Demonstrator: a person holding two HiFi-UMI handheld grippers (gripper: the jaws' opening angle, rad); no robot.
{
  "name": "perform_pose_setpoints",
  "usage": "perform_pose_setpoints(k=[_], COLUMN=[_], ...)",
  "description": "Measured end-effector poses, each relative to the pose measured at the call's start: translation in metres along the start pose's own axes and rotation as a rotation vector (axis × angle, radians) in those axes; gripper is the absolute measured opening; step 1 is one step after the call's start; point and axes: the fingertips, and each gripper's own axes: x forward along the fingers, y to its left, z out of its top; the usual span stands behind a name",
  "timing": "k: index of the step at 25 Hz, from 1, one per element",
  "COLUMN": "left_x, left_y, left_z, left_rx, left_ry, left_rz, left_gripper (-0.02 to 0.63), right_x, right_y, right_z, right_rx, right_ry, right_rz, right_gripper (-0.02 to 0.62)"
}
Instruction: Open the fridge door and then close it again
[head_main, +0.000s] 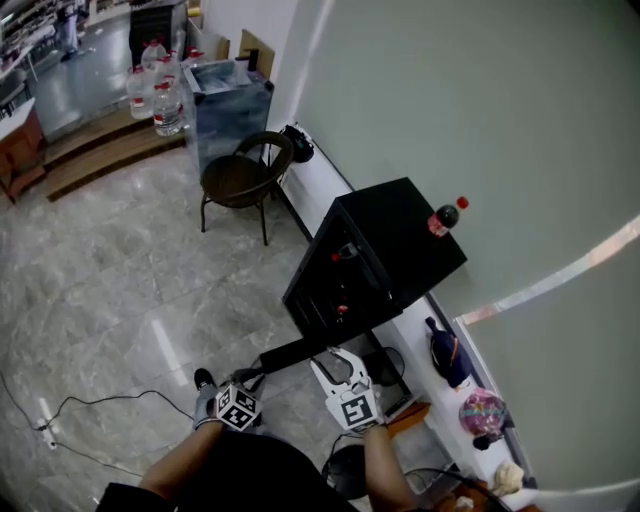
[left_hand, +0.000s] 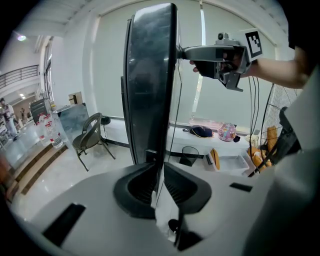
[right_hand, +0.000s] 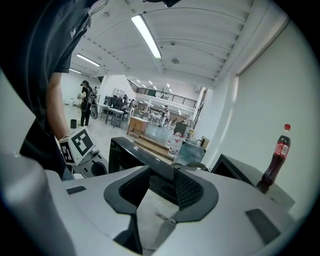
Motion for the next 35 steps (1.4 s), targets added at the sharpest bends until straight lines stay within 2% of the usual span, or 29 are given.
perform_pose_setpoints(k=[6, 14, 35], left_x=[-0.003, 0.003, 0.049], left_y=[-0.001, 0.028, 0.138], left_z=[-0.001, 0.005, 0.061], left_rx=[-0.003, 0.032, 0.243], left_ry=[0.000, -0.012, -0.009], left_rz=[-0.003, -0.041, -0.277], left_gripper=[0.048, 0.048, 0.049], right_x=[0.000, 0.018, 0.087], right_y=[0.001, -0.006, -0.062], right_z=[0.002, 0.006, 0.018], right_rx=[0.005, 0.024, 0.164], right_ry=[-0.001, 0.009, 0.115], right_rz=[0.004, -0.047, -0.348], right_gripper=[0.144, 0.143, 0.144])
